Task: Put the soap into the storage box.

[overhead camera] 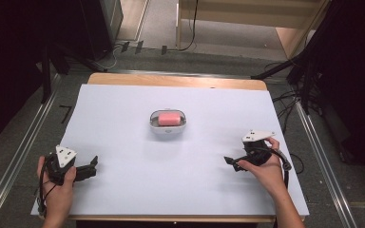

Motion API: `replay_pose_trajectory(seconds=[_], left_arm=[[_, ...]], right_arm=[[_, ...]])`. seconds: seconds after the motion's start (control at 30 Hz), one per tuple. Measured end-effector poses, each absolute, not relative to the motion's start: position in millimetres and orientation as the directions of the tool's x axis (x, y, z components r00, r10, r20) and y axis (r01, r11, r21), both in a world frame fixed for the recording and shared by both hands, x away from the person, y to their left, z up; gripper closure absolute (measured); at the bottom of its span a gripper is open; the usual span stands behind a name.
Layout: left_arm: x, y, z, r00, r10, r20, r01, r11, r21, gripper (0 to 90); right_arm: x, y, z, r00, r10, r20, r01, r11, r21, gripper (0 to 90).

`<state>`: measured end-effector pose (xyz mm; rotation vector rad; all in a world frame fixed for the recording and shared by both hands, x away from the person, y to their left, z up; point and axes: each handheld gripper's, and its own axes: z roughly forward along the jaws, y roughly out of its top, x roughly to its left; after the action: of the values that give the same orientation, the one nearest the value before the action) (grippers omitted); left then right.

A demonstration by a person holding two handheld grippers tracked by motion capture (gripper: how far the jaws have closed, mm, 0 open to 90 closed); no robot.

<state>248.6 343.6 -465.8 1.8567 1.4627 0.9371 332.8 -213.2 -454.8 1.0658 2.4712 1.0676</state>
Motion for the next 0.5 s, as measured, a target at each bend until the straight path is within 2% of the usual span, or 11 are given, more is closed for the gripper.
replay_pose_trajectory(seconds=[0.5], left_arm=[[249,343,-466,0.149,0.974,0.17,0.558,-0.224,0.799,0.0]], right_arm=[[319,-229,-463,-0.682,0.728,0.064,0.539,0.441,0.718,0.0]])
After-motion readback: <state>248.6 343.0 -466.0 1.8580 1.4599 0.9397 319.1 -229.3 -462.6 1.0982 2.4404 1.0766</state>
